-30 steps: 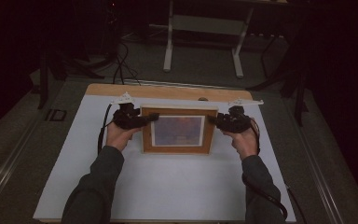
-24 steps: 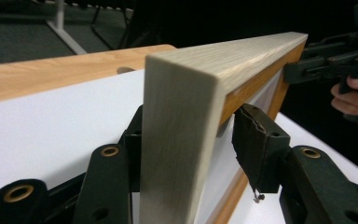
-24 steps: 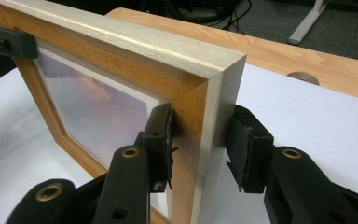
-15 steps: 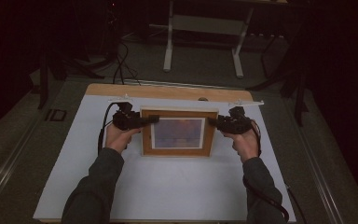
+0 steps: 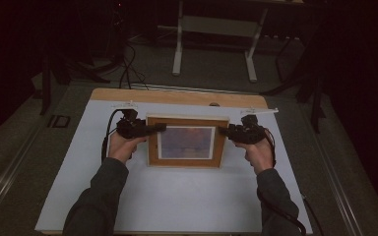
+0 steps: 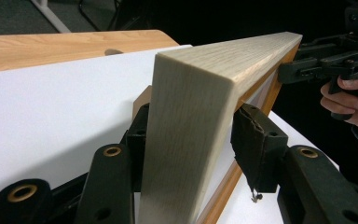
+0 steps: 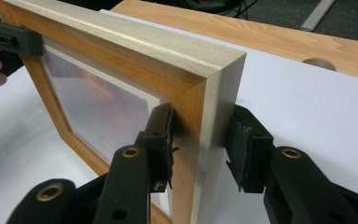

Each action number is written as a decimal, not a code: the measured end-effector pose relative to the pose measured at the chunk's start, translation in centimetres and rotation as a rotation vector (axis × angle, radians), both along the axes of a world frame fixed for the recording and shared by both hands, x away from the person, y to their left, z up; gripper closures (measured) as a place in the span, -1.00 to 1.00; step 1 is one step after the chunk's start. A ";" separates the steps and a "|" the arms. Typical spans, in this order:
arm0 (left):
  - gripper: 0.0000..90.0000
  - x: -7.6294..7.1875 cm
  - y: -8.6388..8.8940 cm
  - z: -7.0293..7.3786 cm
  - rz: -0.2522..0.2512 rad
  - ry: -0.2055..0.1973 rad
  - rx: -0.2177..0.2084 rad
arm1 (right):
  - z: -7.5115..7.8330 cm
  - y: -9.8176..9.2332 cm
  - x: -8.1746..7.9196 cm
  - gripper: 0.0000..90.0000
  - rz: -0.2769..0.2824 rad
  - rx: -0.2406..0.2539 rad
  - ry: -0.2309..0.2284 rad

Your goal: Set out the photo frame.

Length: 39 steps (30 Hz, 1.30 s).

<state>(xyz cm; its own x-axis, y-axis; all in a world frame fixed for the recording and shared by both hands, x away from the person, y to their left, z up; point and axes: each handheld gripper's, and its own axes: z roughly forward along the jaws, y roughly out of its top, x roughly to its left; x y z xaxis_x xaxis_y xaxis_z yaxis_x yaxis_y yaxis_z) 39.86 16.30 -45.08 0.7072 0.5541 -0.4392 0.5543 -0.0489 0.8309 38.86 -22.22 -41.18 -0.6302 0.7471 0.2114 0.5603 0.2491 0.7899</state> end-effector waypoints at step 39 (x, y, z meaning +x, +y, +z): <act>0.10 -1.9 1.6 0.0 0.054 -0.028 0.012 | 0.1 0.2 -0.6 0.11 0.036 -0.042 -0.037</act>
